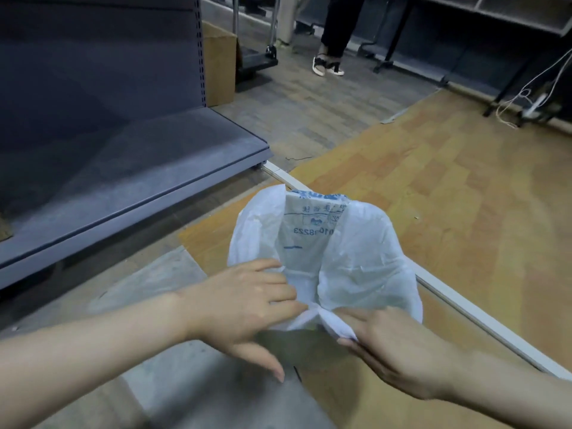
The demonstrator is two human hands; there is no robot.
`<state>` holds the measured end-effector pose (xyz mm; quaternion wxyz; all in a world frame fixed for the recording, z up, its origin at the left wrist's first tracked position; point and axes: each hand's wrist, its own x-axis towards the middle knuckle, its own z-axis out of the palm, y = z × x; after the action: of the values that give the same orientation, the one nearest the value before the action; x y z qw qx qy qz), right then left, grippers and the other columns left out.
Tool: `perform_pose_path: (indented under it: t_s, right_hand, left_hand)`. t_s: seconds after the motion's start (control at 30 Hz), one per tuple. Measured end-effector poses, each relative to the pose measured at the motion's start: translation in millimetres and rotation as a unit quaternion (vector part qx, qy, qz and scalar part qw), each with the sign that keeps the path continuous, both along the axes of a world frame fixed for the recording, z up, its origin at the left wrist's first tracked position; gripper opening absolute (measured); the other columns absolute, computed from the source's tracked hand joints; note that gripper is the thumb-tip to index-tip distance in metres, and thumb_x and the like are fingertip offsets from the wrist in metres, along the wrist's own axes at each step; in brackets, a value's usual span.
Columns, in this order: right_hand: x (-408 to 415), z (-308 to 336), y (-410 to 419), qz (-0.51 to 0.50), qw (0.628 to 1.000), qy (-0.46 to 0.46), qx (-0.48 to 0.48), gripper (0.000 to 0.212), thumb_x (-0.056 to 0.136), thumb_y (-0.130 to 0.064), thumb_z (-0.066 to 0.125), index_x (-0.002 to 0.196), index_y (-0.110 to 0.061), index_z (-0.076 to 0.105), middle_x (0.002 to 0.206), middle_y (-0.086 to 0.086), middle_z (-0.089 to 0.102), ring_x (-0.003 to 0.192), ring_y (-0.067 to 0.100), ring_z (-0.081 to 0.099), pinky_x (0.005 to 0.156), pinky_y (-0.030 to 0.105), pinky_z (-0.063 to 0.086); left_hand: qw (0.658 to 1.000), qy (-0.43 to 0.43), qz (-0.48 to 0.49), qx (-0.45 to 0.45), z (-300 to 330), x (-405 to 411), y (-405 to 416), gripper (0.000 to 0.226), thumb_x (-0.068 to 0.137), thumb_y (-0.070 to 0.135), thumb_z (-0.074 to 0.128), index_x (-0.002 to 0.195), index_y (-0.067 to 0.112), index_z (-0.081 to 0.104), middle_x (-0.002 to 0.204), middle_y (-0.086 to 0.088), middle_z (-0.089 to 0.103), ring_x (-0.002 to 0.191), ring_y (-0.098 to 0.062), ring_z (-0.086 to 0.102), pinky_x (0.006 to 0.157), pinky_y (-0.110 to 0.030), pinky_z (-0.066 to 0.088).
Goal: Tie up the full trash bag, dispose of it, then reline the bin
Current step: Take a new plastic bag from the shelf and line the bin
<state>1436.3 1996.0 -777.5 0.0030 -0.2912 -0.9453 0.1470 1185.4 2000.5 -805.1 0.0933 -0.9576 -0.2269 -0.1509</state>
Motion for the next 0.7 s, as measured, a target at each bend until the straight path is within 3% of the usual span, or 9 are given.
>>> perform_pose_path:
  t_s: [0.03, 0.1, 0.2, 0.27, 0.33, 0.4, 0.5, 0.6, 0.7]
  right_hand:
    - [2.0, -0.8, -3.6, -0.013, 0.999, 0.046, 0.021, 0.044, 0.099, -0.050, 0.014, 0.131, -0.033, 0.041, 0.108, -0.011, 0.064, 0.080, 0.005, 0.054, 0.060, 0.022, 0.043]
    - [8.1, -0.5, -8.7, 0.013, 0.989, 0.092, 0.112, 0.044, 0.102, -0.037, 0.018, 0.140, -0.026, 0.037, 0.127, -0.007, 0.063, 0.103, 0.005, 0.063, 0.077, 0.020, 0.053]
    - [9.1, -11.5, -25.6, 0.095, 0.957, 0.091, 0.259, 0.040, 0.102, -0.024, 0.019, 0.135, -0.026, 0.042, 0.133, 0.001, 0.059, 0.114, 0.016, 0.063, 0.090, 0.030, 0.054]
    - [9.0, -32.9, -37.4, 0.111, 0.944, 0.053, 0.305, 0.038, 0.102, -0.021, 0.024, 0.134, -0.030, 0.042, 0.141, 0.007, 0.045, 0.128, 0.019, 0.051, 0.103, 0.041, 0.042]
    - [11.8, -65.4, -40.9, 0.123, 0.922, -0.041, 0.366, 0.037, 0.103, -0.023, 0.026, 0.132, -0.031, 0.047, 0.150, 0.013, 0.032, 0.144, 0.029, 0.025, 0.111, 0.054, 0.022]
    - [11.8, -82.7, -37.2, 0.124, 0.894, -0.131, 0.410, 0.043, 0.102, -0.026, 0.022, 0.119, -0.029, 0.061, 0.147, 0.008, 0.041, 0.147, 0.036, 0.004, 0.115, 0.059, 0.004]
    - [7.2, -64.3, -36.4, 0.105, 0.927, -0.044, 0.358, 0.051, 0.103, -0.031, 0.016, 0.097, -0.028, 0.066, 0.128, 0.000, 0.060, 0.137, 0.028, 0.029, 0.114, 0.050, 0.012]
    - [9.3, -25.2, -15.1, 0.052, 0.934, 0.123, 0.331, 0.029, 0.097, -0.036, 0.032, 0.103, -0.021, 0.055, 0.117, 0.007, 0.050, 0.114, 0.023, 0.051, 0.102, 0.044, 0.031]
    - [17.6, -3.4, 49.7, -0.196, 0.931, 0.125, 0.281, 0.043, 0.092, -0.041, 0.042, 0.126, -0.015, 0.048, 0.129, 0.015, 0.047, 0.115, 0.033, 0.051, 0.097, 0.041, 0.036]
  left_hand:
    - [1.000, -0.012, -0.003, 0.013, -2.3, 9.4, -3.8, 0.049, 0.082, 0.059, 0.048, 0.096, 0.013, 0.060, 0.071, 0.001, 0.061, 0.063, -0.021, 0.058, 0.069, -0.031, 0.047]
    - [0.998, -0.020, -0.004, 0.052, -9.2, 19.8, -6.3, 0.016, 0.086, 0.027, 0.053, 0.093, 0.015, 0.047, 0.062, 0.002, 0.057, 0.051, -0.019, 0.054, 0.053, -0.025, 0.046]
    - [0.994, -0.045, -0.025, 0.100, -16.5, 11.4, -4.0, 0.023, 0.081, 0.007, 0.059, 0.097, 0.018, 0.046, 0.063, 0.001, 0.059, 0.044, -0.018, 0.050, 0.041, -0.023, 0.040]
    - [0.991, -0.040, -0.061, 0.115, -21.6, 0.6, -4.4, 0.020, 0.088, 0.012, 0.054, 0.105, 0.021, 0.049, 0.085, -0.004, 0.069, 0.051, -0.019, 0.059, 0.044, -0.022, 0.044]
    - [0.990, -0.006, -0.084, 0.109, -26.7, -10.7, -4.4, 0.017, 0.095, 0.022, 0.043, 0.111, 0.023, 0.049, 0.114, -0.014, 0.060, 0.071, -0.021, 0.068, 0.055, -0.027, 0.052]
    - [0.993, 0.039, -0.077, 0.083, -25.5, -20.4, -4.7, 0.034, 0.096, 0.044, 0.035, 0.119, 0.023, 0.048, 0.129, -0.017, 0.046, 0.093, -0.025, 0.068, 0.074, -0.035, 0.055]
    - [0.999, 0.015, -0.025, 0.026, -16.4, -20.9, -11.6, 0.057, 0.092, 0.061, 0.024, 0.128, 0.022, 0.046, 0.134, -0.016, 0.045, 0.101, -0.025, 0.067, 0.083, -0.035, 0.053]
    - [0.999, -0.018, 0.026, 0.015, -13.1, 3.1, -18.8, 0.055, 0.090, 0.060, 0.035, 0.120, 0.014, 0.048, 0.100, -0.003, 0.069, 0.075, -0.018, 0.068, 0.064, -0.024, 0.053]
    - [0.994, 0.037, 0.096, 0.047, -20.6, 26.2, -15.1, 0.050, 0.057, 0.039, 0.076, 0.090, 0.018, 0.044, 0.053, 0.006, 0.058, 0.040, -0.014, 0.057, 0.039, -0.015, 0.030]
